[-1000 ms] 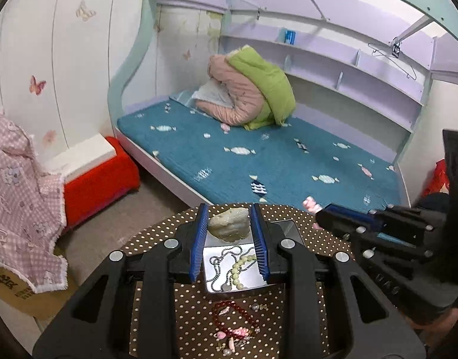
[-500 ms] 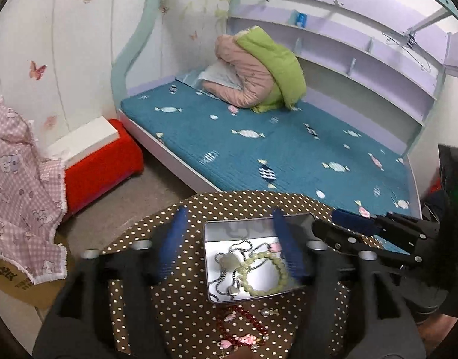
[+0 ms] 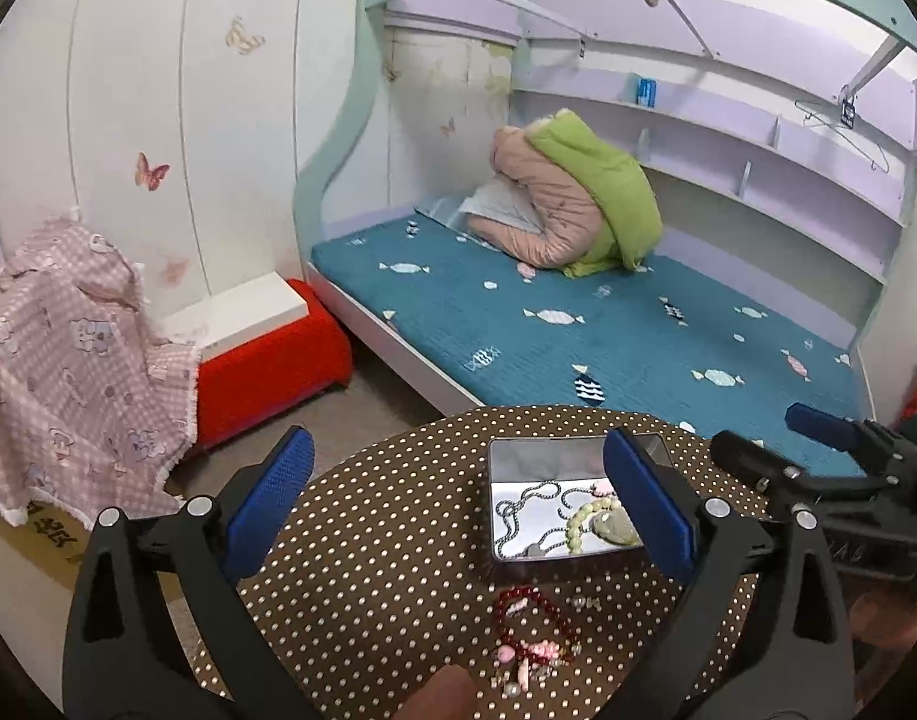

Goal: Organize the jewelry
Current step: 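Open left gripper releasing pendant into box while right releases pink charm, then withdraw both open tools from the box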

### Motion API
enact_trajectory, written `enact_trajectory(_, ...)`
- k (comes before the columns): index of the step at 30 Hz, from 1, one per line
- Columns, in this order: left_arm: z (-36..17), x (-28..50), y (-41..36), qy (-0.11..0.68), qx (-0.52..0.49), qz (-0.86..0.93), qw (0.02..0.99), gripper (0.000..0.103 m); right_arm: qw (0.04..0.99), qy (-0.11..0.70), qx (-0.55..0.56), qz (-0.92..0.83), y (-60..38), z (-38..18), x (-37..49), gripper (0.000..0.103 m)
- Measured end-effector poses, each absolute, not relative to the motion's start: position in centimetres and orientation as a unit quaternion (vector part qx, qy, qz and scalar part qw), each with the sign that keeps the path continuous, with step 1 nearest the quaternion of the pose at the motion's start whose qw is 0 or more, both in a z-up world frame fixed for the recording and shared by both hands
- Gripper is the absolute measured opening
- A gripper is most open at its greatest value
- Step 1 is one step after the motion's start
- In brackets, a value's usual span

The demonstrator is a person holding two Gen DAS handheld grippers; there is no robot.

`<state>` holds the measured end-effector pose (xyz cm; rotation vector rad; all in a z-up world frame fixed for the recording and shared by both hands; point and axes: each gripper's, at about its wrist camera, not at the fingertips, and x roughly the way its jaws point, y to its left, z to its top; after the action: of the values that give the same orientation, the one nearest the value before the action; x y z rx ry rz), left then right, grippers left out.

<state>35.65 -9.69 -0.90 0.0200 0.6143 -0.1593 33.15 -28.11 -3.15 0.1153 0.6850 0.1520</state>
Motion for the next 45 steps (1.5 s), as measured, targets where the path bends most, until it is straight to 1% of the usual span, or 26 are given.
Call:
enact_trajectory(15,2.9,27.5,-8.0,0.246,0.007,-0.055,0.968,0.098,0.963,0.259,0.059,0.052,-28.0,1.6,24.9,0.095)
enact_trajectory(23,2.5,24.5,-5.7,0.24,-0.001,-0.037,0.97,0.098,0.97,0.236,0.042,0.045,-27.6,2.1,21.0,0.095)
enact_trajectory(29,0.5,22.5,-5.1,0.25,0.008,-0.035,0.968,0.098,0.967,0.249,0.037,0.041,-27.3,0.6,19.5,0.095)
enact_trajectory(34,-2.4,21.9,-5.2,0.276,0.005,-0.048,0.96,0.098,0.961,0.27,0.042,0.042,-27.5,-1.0,19.1,0.095)
enact_trajectory(45,-11.4,25.2,-7.2,0.367,0.037,-0.068,0.927,0.098,0.945,0.321,0.064,0.029,-28.9,-5.2,20.0,0.095)
